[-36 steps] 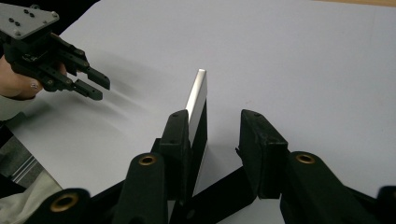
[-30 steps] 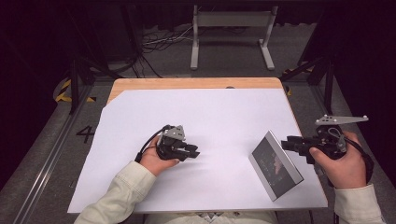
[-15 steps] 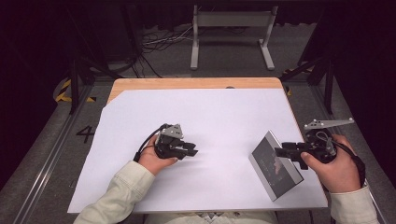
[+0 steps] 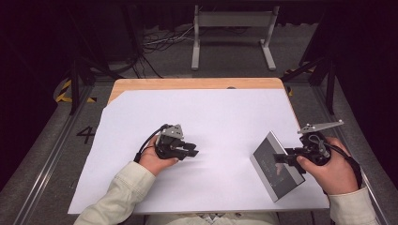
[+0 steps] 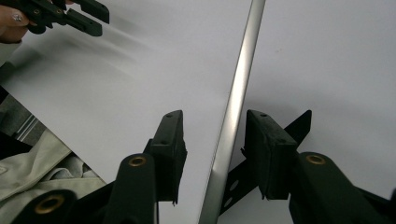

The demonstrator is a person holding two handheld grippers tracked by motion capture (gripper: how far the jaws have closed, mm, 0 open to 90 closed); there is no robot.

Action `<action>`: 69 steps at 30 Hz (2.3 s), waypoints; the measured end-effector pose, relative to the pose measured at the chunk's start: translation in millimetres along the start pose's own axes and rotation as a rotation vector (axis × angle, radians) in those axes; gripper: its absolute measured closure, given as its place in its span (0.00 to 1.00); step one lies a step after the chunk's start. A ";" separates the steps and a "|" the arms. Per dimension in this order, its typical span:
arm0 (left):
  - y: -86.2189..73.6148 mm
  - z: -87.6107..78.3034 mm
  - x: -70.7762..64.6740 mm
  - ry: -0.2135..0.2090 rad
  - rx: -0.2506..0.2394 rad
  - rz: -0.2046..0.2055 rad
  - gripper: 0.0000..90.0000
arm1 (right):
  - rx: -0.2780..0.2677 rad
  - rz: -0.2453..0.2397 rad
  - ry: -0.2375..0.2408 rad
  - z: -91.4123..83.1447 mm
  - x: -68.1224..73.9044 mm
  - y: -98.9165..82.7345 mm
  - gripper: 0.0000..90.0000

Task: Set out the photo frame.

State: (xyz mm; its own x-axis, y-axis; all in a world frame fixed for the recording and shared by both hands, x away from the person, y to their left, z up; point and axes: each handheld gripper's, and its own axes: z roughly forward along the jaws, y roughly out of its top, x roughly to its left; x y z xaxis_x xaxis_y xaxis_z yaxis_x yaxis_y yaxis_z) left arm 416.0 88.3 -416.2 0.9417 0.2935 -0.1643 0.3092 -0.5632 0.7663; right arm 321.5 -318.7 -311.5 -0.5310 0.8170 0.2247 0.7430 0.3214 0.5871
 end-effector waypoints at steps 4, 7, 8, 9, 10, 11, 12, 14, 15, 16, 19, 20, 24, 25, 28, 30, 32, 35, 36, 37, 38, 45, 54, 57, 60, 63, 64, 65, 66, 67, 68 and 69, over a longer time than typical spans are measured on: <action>-1.2 1.1 1.1 0.000 0.011 -0.008 0.77 | 0.016 -0.002 0.004 2.3 -0.2 -0.6 0.70; -1.6 2.0 1.9 -0.002 0.012 -0.007 0.76 | 0.022 -0.006 0.008 3.7 -0.2 -0.8 0.73; -1.6 1.9 1.9 -0.002 0.013 -0.007 0.76 | 0.028 -0.006 0.006 4.2 0.4 -0.9 0.73; -1.5 1.8 2.0 -0.002 0.013 -0.007 0.76 | 0.031 -0.008 0.000 4.7 0.7 -1.0 0.75; -1.6 1.8 1.9 -0.003 0.011 -0.009 0.76 | 0.033 -0.010 -0.004 4.9 0.9 -1.0 0.75; -1.6 1.8 1.8 -0.004 0.009 -0.008 0.76 | 0.036 -0.010 -0.005 4.9 1.4 -1.0 0.75; -1.6 1.7 1.8 -0.001 0.009 -0.007 0.76 | 0.036 -0.008 -0.010 4.9 1.9 -1.0 0.76; -1.6 1.8 1.8 -0.001 0.009 -0.007 0.76 | 0.035 0.004 -0.020 4.9 2.5 -1.0 0.79; -1.6 1.8 2.0 0.000 0.009 -0.005 0.76 | 0.034 0.009 -0.028 4.8 2.7 -1.0 0.82; -1.6 1.6 2.1 0.002 0.011 -0.006 0.76 | 0.033 0.013 -0.034 4.7 2.8 -1.1 0.83; -2.0 1.7 2.4 0.003 0.011 -0.007 0.76 | 0.035 0.024 -0.049 3.8 4.0 -1.0 0.86; -2.1 2.3 1.9 0.004 0.010 -0.007 0.76 | 0.034 0.015 -0.051 3.9 4.2 -0.9 0.86; -1.4 4.1 -0.1 -0.003 0.012 0.000 0.76 | 0.033 0.009 -0.052 3.8 5.4 -0.6 0.89; -1.2 4.0 -0.6 -0.002 0.016 0.002 0.76 | 0.036 0.003 -0.057 3.6 5.8 -0.3 0.90; -1.6 4.8 -1.0 -0.003 0.017 -0.002 0.76 | 0.028 -0.010 -0.050 3.3 6.1 0.0 0.93; -1.9 5.3 -0.6 -0.003 0.016 -0.002 0.76 | 0.031 -0.013 -0.051 3.3 7.1 0.7 0.93; -2.0 5.2 -0.4 -0.006 0.017 -0.004 0.77 | 0.031 -0.025 -0.056 3.0 7.7 1.6 0.93; -1.9 4.5 -0.1 -0.002 0.015 -0.005 0.77 | 0.022 -0.036 -0.058 0.3 8.8 4.1 0.93; -2.0 4.2 0.2 -0.001 0.015 -0.006 0.77 | 0.018 -0.039 -0.056 -0.7 9.1 5.2 0.93; -2.2 4.0 0.6 0.001 0.015 -0.004 0.77 | 0.014 -0.045 -0.052 -1.8 9.7 6.9 0.93; -2.4 3.5 0.8 0.000 0.014 -0.006 0.77 | 0.013 -0.049 -0.051 -2.5 10.1 8.0 0.93; -5.5 -0.3 2.4 0.046 0.011 -0.034 0.74 | 0.013 -0.127 -0.017 -4.2 13.0 22.4 0.93; -13.1 -10.0 7.6 0.083 -0.003 -0.108 0.70 | 0.018 -0.193 -0.006 -2.2 14.5 42.4 0.93; -15.2 -13.0 8.2 0.088 -0.010 -0.128 0.68 | 0.014 -0.222 -0.001 -1.0 15.3 50.3 0.93; -19.7 -18.3 9.1 0.104 -0.017 -0.145 0.67 | 0.014 -0.249 0.012 1.3 15.1 57.6 0.93; -22.6 -21.0 9.2 0.112 -0.023 -0.158 0.67 | 0.015 -0.268 0.018 3.3 14.9 62.8 0.93; -23.7 -21.9 9.5 0.115 -0.024 -0.158 0.67 | 0.014 -0.275 0.019 4.5 15.2 65.4 0.93; -24.7 -22.7 9.3 0.119 -0.023 -0.163 0.67 | 0.016 -0.285 0.021 5.7 15.4 68.0 0.93; -25.6 -23.7 9.6 0.121 -0.022 -0.161 0.67 | 0.016 -0.292 0.022 7.1 15.8 70.6 0.93; -26.5 -24.5 8.9 0.125 -0.025 -0.168 0.67 | 0.017 -0.300 0.024 8.6 16.0 73.4 0.93; -27.2 -25.8 8.9 0.130 -0.025 -0.167 0.67 | 0.017 -0.308 0.025 10.2 16.2 76.0 0.93; -28.1 -26.9 8.7 0.133 -0.028 -0.167 0.66 | 0.020 -0.315 0.032 11.8 16.4 78.7 0.93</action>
State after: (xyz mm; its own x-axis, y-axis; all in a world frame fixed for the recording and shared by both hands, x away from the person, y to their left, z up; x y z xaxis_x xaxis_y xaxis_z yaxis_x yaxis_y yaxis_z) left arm 412.0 127.5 -422.5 0.8511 0.4818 -0.2086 0.4543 -0.4767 0.7526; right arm 376.1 -274.3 -270.8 -0.7490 0.6599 0.0589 0.5474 0.5663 0.6162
